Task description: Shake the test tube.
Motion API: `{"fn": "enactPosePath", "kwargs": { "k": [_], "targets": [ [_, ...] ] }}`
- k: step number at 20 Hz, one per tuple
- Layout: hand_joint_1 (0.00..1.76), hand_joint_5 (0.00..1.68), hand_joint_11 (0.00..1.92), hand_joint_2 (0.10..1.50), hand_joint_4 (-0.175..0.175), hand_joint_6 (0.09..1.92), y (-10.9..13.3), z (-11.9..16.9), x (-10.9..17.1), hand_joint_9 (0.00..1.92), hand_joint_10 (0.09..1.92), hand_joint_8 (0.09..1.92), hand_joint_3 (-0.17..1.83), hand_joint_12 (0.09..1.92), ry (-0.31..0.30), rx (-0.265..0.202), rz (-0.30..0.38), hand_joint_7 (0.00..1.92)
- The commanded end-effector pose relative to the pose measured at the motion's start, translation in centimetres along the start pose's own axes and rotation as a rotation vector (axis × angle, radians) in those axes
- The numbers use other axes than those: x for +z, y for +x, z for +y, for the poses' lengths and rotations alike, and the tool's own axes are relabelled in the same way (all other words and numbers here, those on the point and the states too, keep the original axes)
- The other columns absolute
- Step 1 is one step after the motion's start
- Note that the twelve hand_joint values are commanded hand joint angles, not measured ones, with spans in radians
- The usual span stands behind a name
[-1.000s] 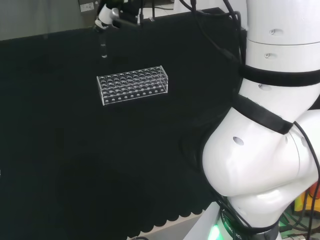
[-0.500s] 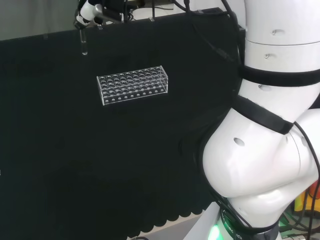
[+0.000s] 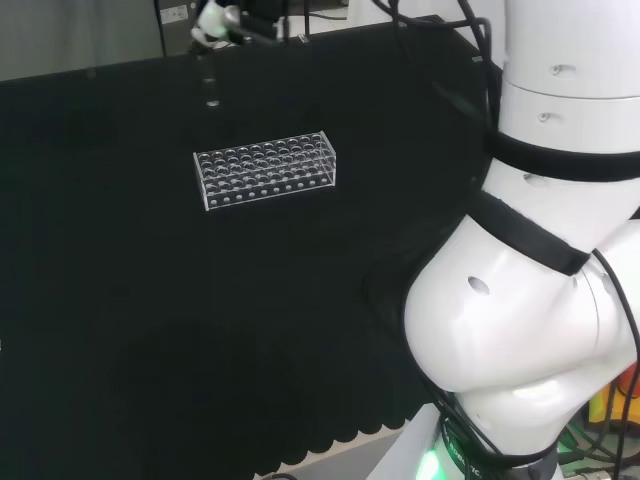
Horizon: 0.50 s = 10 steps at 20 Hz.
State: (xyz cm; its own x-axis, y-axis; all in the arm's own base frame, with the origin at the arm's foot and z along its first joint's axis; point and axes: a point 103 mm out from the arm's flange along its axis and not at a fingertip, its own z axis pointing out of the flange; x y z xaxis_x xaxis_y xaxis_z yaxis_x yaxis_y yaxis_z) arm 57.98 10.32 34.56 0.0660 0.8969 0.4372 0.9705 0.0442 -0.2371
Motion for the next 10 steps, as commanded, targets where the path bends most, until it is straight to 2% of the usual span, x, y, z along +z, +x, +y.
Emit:
{"fn": "enactPosePath", "kwargs": {
  "k": [1, 5, 8, 10],
  "targets": [
    [1.33, 1.34, 1.27, 0.75, -0.175, 0.17, -8.4, -1.9, -3.7, 1.63, 0.73, 0.68, 0.46, 0.87, -0.068, 0.148, -0.052, 1.38],
    [1.33, 1.34, 1.27, 0.75, -0.175, 0.17, -11.7, -2.9, -5.5, 1.63, 0.73, 0.68, 0.46, 0.87, -0.094, 0.210, -0.088, 1.38],
    [1.33, 1.34, 1.27, 0.75, -0.175, 0.16, -12.2, -3.0, -5.9, 1.62, 0.73, 0.68, 0.46, 0.87, -0.100, 0.221, -0.100, 1.38],
    [1.33, 1.34, 1.27, 0.75, -0.175, 0.16, -11.6, -2.7, -5.6, 1.62, 0.73, 0.68, 0.45, 0.87, -0.097, 0.211, -0.102, 1.38]
  ]
}}
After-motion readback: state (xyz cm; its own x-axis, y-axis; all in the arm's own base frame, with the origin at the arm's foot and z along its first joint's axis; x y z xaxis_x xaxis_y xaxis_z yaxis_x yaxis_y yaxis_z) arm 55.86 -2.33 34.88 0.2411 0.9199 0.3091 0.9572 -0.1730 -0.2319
